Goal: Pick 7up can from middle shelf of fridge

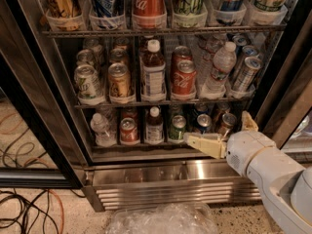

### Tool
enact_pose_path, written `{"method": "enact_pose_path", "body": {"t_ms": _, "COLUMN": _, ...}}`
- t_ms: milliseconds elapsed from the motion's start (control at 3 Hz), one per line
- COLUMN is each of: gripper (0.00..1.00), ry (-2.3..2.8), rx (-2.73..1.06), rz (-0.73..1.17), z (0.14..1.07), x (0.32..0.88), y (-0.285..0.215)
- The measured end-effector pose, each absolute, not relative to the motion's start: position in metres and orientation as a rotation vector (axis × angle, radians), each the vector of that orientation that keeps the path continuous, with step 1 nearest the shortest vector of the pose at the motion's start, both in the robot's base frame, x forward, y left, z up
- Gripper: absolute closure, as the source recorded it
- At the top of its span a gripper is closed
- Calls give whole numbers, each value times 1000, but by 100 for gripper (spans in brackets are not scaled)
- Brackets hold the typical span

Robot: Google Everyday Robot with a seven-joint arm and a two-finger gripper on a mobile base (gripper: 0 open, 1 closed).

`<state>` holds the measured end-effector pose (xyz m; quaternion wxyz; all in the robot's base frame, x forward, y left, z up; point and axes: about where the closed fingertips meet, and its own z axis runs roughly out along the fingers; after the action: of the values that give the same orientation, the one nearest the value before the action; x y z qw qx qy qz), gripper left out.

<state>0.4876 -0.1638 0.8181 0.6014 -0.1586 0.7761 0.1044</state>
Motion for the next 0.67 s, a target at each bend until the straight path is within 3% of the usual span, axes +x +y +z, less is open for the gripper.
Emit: {"method": "enact_pose_path", "body": {"t_ms": 667, "gripper": 0, "ry": 1755, "rx": -409, "rz": 262, "z": 819, "x": 491, "y": -146}}
